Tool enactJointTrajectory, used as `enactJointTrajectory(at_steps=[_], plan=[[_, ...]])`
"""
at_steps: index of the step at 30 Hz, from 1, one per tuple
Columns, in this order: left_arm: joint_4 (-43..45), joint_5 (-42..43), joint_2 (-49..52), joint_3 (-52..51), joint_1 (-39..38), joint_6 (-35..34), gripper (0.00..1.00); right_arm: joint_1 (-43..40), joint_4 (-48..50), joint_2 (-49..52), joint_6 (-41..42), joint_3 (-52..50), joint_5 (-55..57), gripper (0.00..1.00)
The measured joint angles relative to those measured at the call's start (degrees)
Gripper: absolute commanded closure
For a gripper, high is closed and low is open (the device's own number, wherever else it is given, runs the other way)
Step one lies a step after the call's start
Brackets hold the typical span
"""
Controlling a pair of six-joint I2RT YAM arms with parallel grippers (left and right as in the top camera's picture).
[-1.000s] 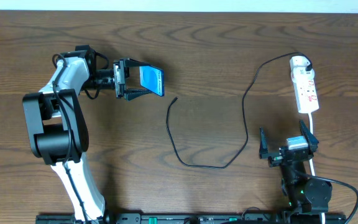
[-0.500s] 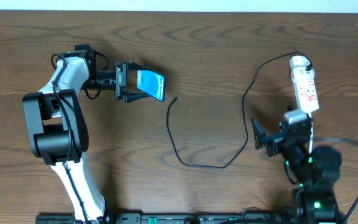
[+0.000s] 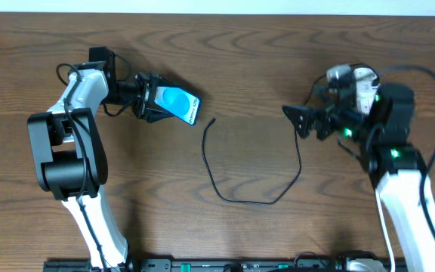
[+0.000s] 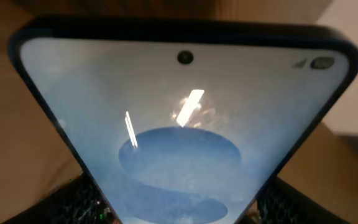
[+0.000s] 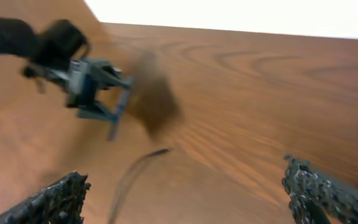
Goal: Plug charger to phone and switch on socket
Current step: 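Move the right gripper toward the phone held by the left gripper, then grasp the phone's bottom edge with the right gripper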
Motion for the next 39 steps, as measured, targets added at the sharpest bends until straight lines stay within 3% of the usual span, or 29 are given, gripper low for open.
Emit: enactJointTrajectory(at_steps=[13,21,27,31,36,39], plan=[[5.9,-4.5,0.0,0.0,0.0,-9.2,0.40,10.0,10.1,19.7,9.0,10.1,-9.5,0.01],[6.0,-4.6,0.0,0.0,-0.4,-10.2,0.40,18.8,15.5,28.1,13.0,10.2,-9.7,0.01],[6.0,-4.6,0.0,0.0,-1.0,-10.3,0.40,20.5,15.8,28.9,15.3,10.2,-4.2,0.01],[6.0,-4.5,0.0,0.0,-1.7,-10.4,0.40,22.3,18.9,30.9,19.9,10.4,4.5,0.13],[6.0,-4.5,0.0,0.0,-3.4,-10.5,0.40,26.6,29.8,40.2,28.4,10.8,8.5,0.14],[6.0,-4.3,0.0,0.0,-4.4,-10.6,0.40,28.7,31.8,43.6,32.4,10.8,9.3,0.20]])
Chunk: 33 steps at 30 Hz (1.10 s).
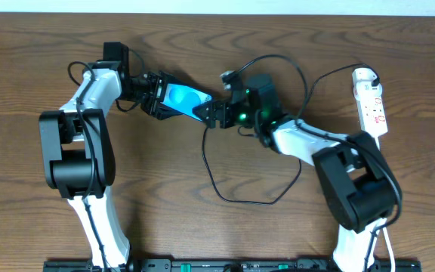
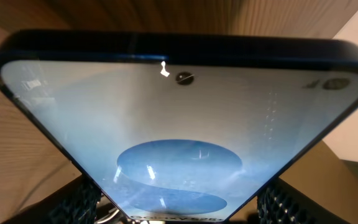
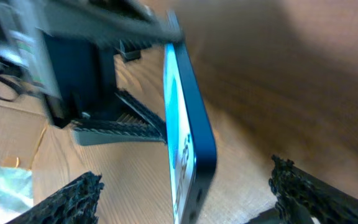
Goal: Plug charger to phone and switch on socket
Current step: 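Grasp the phone's bottom edge with the right gripper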
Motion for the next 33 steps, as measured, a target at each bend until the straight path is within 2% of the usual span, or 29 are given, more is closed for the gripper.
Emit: enactJointTrajectory(at_steps=[3,9,11,13,16,18,22,33], plan=[[0.0,0.0,0.0,0.0,-0.6,-0.5,0.40,1.6,0.4,0.5,2.8,0.0,2.4,0.32],[0.0,0.1,0.0,0.0,-0.8,-0.9,0.39,2.4,1.3,0.5,6.5,0.0,6.6,0.45],[0.0,0.2,0.0,0.0,-0.8,-0.9,0.40,2.4,1.8,0.5,7.1,0.0,7.2,0.53],[0.0,0.2,0.0,0.0,-0.8,-0.9,0.40,2.4,2.8,0.5,7.4,0.0,7.7,0.69],[0.0,0.3,0.0,0.0,-0.8,-0.9,0.40,2.4,3.3,0.5,8.3,0.0,8.5,0.76],[0.0,0.4,0.0,0.0,-0.8,-0.9,0.40,2.5,3.4,0.5,8.6,0.0,9.1,0.86],[0.0,0.4,0.0,0.0,-0.7,-0.9,0.40,2.6,3.8,0.5,9.4,0.0,9.4,0.98],[0.4,0.3,0.0,0.0,-0.4,-0.9,0.39,3.0,6.5,1.0,11.0,0.0,8.4,0.99]])
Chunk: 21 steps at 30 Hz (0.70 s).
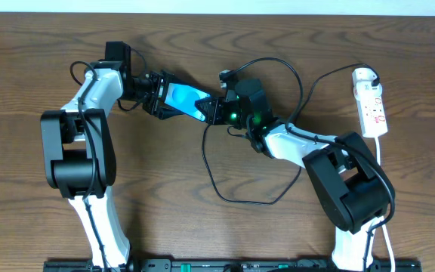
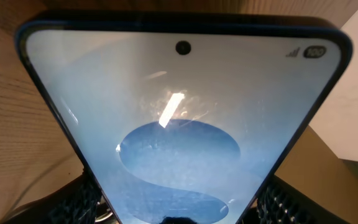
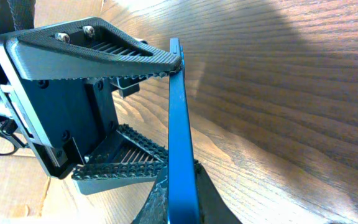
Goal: Plug charger to phone and switch on socket
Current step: 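Grasp the phone's bottom edge with the right gripper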
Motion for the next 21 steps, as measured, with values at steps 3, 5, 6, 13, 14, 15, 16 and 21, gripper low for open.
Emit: enactJointTrajectory(at_steps=[3,5,6,13,14,15,16,21], plan=[[0.0,0.0,0.0,0.0,0.0,0.0,0.39,-0.2,0.1,0.0,0.4,0.0,-0.2,0.99],[0.0,0.0,0.0,0.0,0.0,-0.1,0.39,-0.6,0.3,0.1,0.9,0.0,-0.7,0.99],[0.0,0.2,0.0,0.0,0.0,-0.2,0.39,-1.1,0.7,0.2,1.6,0.0,-1.7,0.99],[-0.2,1.3,0.0,0.0,-0.1,2.0,0.39,-4.3,2.4,0.3,7.9,-0.2,-4.3,0.99],[-0.1,1.5,0.0,0.0,-0.1,2.9,0.39,-4.9,2.3,0.3,8.6,-0.2,-4.4,0.99],[0.2,1.7,0.0,0.0,-0.1,3.5,0.39,-5.4,2.3,0.3,9.4,-0.2,-4.5,0.99],[1.0,2.1,0.0,0.0,-0.1,4.5,0.39,-5.8,2.2,0.3,10.1,-0.2,-4.5,0.99],[6.6,5.0,0.0,0.0,-0.1,8.0,0.38,-6.7,2.1,-1.7,12.9,-0.2,-4.8,0.99]])
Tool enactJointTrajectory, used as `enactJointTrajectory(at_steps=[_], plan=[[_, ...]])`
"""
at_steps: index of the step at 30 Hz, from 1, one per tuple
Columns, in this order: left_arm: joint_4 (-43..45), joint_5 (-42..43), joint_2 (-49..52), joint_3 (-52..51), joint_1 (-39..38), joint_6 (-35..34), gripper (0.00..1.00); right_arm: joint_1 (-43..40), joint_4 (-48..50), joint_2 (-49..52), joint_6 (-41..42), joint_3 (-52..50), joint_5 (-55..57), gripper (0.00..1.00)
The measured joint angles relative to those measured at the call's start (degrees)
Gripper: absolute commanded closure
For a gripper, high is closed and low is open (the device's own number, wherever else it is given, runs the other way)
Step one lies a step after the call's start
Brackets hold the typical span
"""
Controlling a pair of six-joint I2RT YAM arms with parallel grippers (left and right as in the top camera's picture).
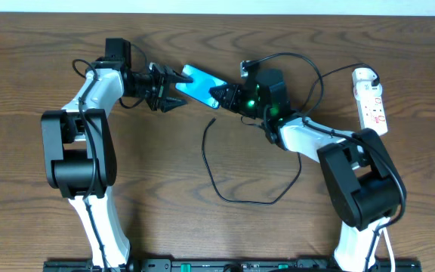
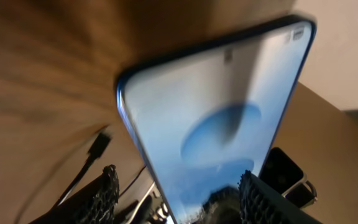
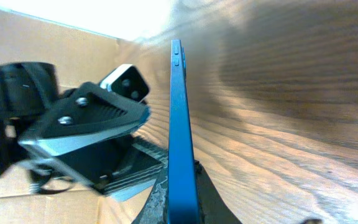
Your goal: Plug charger to phone and switch on socket
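A blue phone [image 1: 199, 80] with a lit screen hangs above the wooden table at the back middle. My right gripper [image 1: 220, 96] is shut on its right end; the right wrist view shows the phone [image 3: 182, 124] edge-on between the fingers [image 3: 182, 186]. Left of the phone, my left gripper [image 1: 172, 89] stands open and apart from it. In the left wrist view the phone [image 2: 222, 118] floats ahead of the spread gripper [image 2: 180, 185]. The black charger cable [image 1: 210, 162] lies looped on the table, its plug end [image 1: 213, 121] just below the phone. The white socket strip [image 1: 371, 98] lies far right.
A black rail [image 1: 240, 265] runs along the table's front edge. The right arm's own black lead [image 1: 300, 64] arches over the back of the table. Cardboard [image 3: 17, 43] shows beyond the table's left side.
My left gripper has opened and let go of the phone. The phone is now held by the right gripper alone and sits a little further right and back.
At first my left gripper held the phone and the right gripper was open far to the right. Then the right gripper was open around the phone's free end, then shut on it. Now the left has let go and the right holds the phone.
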Motion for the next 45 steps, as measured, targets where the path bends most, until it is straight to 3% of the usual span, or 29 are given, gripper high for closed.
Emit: enactJointTrajectory(at_steps=[13,17,24,33,40,45], plan=[[23.9,12.8,0.0,-0.1,0.0,2.4,0.38,-5.4,0.4,-4.5,18.4,0.0,-0.3,0.98],[33.2,16.3,0.0,-0.1,-0.1,0.3,0.38,-5.5,6.7,-4.5,26.2,0.0,-0.3,0.98],[51.5,19.2,-0.1,-0.2,-0.7,-8.2,0.38,-5.5,11.3,-4.5,33.7,0.4,0.1,0.98],[69.9,18.2,-0.3,-0.2,-1.1,-26.3,0.38,-5.0,13.6,-4.5,37.6,5.3,0.9,0.98],[72.3,11.6,-0.4,-0.2,-3.0,-34.5,0.39,-1.2,10.5,-4.6,39.9,7.8,6.4,0.99],[72.3,6.8,-0.4,-0.2,-3.2,-36.5,0.52,0.9,7.5,-4.6,41.0,7.8,9.6,0.98]])
